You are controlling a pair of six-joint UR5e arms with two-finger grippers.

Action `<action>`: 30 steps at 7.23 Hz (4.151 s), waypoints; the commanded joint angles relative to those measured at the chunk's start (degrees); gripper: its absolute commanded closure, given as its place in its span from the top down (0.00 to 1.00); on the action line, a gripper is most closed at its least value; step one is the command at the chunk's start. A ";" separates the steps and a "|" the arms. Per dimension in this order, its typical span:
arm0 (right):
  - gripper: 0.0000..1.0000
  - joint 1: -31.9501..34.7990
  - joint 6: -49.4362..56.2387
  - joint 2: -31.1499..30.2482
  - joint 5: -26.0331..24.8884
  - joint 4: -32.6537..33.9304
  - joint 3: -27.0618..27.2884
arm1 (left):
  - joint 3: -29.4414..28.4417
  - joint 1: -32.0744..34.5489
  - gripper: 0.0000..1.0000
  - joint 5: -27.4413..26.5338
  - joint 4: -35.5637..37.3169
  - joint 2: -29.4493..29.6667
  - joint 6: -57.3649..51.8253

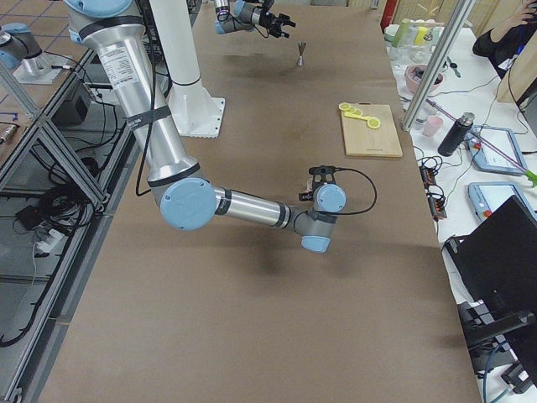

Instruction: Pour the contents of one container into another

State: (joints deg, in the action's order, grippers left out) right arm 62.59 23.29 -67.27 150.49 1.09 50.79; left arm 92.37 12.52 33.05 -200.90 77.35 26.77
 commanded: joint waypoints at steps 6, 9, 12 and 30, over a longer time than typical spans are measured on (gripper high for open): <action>0.97 -3.17 0.44 2.93 0.86 0.94 -1.92 | -0.26 -13.11 0.98 -17.30 10.65 -1.14 8.87; 0.95 -4.31 2.53 2.84 0.94 1.02 -2.01 | 0.79 -14.46 0.98 -22.39 25.94 -2.19 32.05; 0.94 -4.31 5.79 2.84 1.91 2.78 -2.10 | 1.59 -14.28 0.97 -22.59 47.12 -2.46 52.00; 0.00 4.82 11.34 2.93 7.00 14.45 0.98 | -8.27 4.44 0.00 -8.09 53.86 13.97 51.11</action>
State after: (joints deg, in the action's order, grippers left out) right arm 66.02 35.11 -64.40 156.88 13.70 51.45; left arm 83.11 16.95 24.95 -146.97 91.20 78.78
